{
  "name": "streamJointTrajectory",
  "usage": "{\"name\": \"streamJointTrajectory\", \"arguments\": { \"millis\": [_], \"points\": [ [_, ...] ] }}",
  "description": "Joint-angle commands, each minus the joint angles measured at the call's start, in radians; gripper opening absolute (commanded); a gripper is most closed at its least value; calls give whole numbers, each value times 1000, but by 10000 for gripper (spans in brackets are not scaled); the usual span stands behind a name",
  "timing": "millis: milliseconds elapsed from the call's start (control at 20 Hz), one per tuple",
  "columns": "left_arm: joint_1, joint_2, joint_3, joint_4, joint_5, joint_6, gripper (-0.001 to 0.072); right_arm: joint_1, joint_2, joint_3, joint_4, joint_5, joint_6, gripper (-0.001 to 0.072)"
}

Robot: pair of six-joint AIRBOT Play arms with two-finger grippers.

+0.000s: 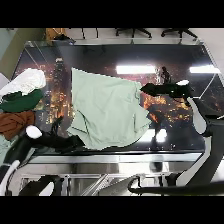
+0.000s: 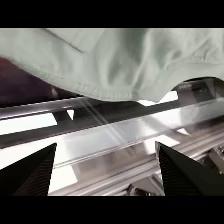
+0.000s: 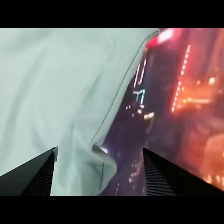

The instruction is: Fold the shirts.

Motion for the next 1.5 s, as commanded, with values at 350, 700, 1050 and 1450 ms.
{"name": "streamJointTrajectory", "arguments": {
  "millis": [350,700,1050,1450],
  "points": [
    [-206,-170,-53,-122,613,-35,358,50,-41,7,74,-22,-51,566],
    [-174,-306,157,-91,463,105,16,51,-41,7,76,-29,-66,16],
    [121,-340,449,96,340,159,12,-5,71,-100,-127,329,16,12],
    [172,-776,1098,134,179,183,14,420,686,-1012,-8,-153,131,12]
  ]
}}
